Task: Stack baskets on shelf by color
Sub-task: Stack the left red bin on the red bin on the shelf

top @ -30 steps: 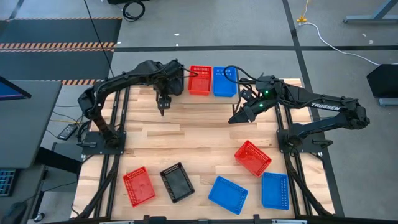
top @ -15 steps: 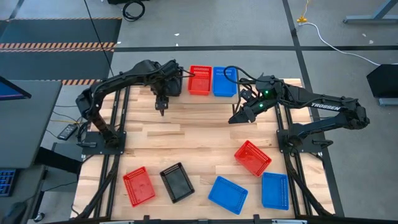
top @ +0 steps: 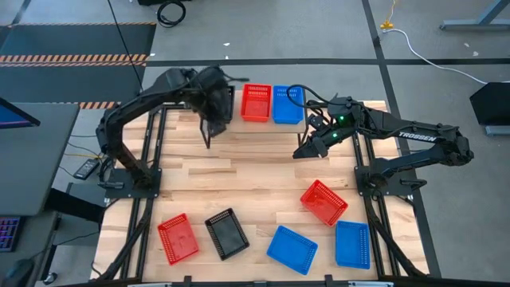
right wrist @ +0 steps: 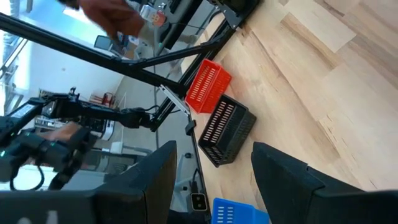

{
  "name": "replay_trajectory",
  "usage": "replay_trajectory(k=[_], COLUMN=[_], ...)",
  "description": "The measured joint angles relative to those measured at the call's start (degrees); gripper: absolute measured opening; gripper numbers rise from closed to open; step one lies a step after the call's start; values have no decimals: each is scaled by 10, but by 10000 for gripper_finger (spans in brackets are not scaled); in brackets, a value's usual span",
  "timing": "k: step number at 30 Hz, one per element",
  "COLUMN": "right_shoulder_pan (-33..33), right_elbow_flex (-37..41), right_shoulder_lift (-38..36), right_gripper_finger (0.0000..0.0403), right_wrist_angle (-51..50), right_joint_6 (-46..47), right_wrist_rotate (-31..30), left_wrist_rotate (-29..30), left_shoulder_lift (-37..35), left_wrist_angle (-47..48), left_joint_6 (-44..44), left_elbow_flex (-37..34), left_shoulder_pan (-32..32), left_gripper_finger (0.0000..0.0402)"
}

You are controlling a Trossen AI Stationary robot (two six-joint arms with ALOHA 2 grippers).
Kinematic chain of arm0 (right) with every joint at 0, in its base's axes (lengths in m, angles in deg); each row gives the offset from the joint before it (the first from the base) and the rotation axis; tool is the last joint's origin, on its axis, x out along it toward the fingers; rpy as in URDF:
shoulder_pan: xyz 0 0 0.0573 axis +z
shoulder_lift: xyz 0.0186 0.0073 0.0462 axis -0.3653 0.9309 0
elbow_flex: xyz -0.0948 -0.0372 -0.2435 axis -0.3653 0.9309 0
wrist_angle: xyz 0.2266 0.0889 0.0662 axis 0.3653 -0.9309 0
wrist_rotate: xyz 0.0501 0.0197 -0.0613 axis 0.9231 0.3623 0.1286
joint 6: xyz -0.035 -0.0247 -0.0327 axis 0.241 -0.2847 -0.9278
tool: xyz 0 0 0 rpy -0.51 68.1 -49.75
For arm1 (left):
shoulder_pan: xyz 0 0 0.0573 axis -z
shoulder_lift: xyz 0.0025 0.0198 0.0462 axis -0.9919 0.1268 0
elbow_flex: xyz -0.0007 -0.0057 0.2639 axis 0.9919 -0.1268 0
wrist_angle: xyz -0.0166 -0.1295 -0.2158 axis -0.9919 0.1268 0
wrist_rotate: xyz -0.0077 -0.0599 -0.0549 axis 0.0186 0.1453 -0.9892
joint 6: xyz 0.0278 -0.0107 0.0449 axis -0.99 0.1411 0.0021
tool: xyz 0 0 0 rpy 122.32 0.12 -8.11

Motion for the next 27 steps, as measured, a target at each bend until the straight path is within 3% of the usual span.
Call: replay_trajectory(k=[6, 15, 20, 27], right_shoulder_pan=[-16, -60, -68, -68], right_elbow_flex=[0, 0, 0, 0], right_shoulder_lift=[-6, -26, -26, -26], right_gripper_finger=[213, 213, 213, 213], right_wrist_angle=[-31, -135, -136, -139], right_joint_6=[-10, -91, -117, -133], right_wrist_rotate=[42, 60, 85, 118], left_wrist_rotate=[0, 39, 50, 31], left_shoulder_lift=[1, 12, 52, 126], left_wrist_angle=[41, -35, -64, -117], left_joint_6=[153, 368, 478, 566], left_elbow_flex=[-3, -3, -3, -4], left_shoulder_pan=[125, 318, 392, 464], left_gripper_finger=[211, 211, 213, 212])
